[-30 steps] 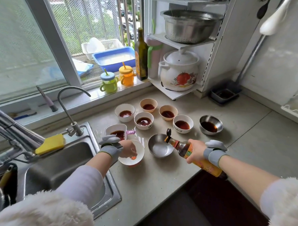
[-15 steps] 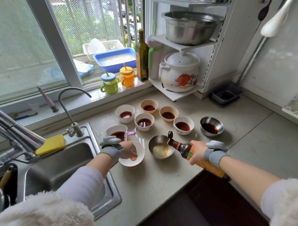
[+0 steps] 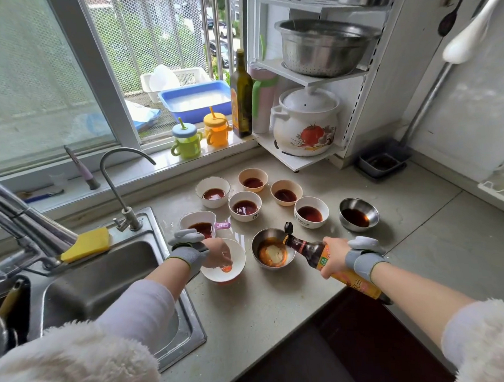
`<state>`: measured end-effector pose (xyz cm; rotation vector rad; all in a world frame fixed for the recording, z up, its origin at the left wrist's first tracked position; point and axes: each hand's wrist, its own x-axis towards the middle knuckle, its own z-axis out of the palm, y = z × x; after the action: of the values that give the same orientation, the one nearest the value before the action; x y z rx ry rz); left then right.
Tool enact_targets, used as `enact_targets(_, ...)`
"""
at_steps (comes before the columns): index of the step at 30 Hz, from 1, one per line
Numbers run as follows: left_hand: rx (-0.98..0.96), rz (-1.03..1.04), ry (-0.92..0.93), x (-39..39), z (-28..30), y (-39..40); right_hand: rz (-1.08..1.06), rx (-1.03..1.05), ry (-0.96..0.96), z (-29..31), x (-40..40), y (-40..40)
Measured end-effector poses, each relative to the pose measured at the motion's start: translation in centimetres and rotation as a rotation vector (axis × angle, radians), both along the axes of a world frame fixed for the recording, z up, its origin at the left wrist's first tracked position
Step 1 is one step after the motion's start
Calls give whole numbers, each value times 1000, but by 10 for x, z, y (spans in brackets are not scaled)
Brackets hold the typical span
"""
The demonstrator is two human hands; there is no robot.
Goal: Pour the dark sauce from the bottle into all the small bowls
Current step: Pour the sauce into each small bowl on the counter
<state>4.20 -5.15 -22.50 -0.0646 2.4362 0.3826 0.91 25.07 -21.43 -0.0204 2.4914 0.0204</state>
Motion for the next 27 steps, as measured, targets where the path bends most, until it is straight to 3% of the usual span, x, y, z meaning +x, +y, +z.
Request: enact_targets(27, 8, 46, 21, 1, -2, 7, 51, -10, -2, 9, -1, 1)
